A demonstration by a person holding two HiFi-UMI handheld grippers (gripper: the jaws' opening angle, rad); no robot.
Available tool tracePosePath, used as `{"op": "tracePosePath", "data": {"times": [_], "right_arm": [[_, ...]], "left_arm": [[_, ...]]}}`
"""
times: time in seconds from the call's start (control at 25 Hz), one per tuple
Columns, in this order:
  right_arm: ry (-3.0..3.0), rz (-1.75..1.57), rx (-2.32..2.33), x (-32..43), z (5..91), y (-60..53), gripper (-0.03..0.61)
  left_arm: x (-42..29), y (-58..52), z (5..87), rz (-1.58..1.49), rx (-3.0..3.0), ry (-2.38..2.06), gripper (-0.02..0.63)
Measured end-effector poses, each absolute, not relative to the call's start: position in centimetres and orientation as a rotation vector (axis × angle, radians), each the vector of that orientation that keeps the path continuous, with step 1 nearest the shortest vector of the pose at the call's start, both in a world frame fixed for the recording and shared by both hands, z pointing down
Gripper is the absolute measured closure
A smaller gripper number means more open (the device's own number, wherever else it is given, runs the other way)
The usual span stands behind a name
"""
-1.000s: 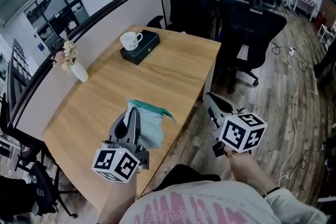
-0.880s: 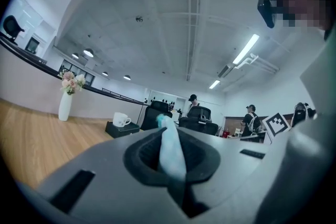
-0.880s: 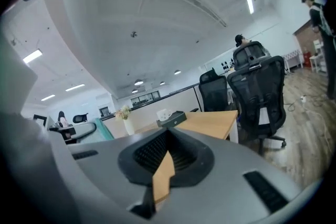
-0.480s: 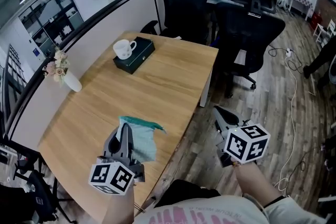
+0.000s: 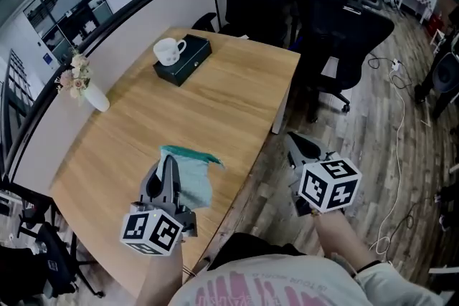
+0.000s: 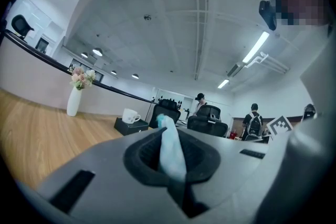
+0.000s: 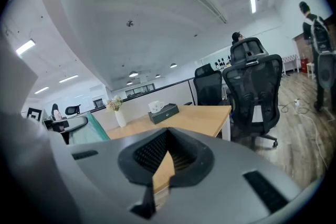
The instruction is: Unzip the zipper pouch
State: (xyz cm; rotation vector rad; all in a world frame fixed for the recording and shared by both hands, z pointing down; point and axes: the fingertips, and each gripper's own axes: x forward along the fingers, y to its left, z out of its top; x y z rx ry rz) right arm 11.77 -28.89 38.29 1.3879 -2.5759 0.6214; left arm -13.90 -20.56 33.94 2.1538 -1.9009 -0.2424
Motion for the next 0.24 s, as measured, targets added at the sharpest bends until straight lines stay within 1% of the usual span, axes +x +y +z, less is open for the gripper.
{"op": "tracePosePath", "data": {"times": [0.24], "right_arm": [[-2.588, 0.638, 1.367, 11.23, 38.1, -28.41, 0.583]], "left_arm": [[-14.16, -20.24, 33.41, -0.242, 2.171, -1.899, 0.603]]}}
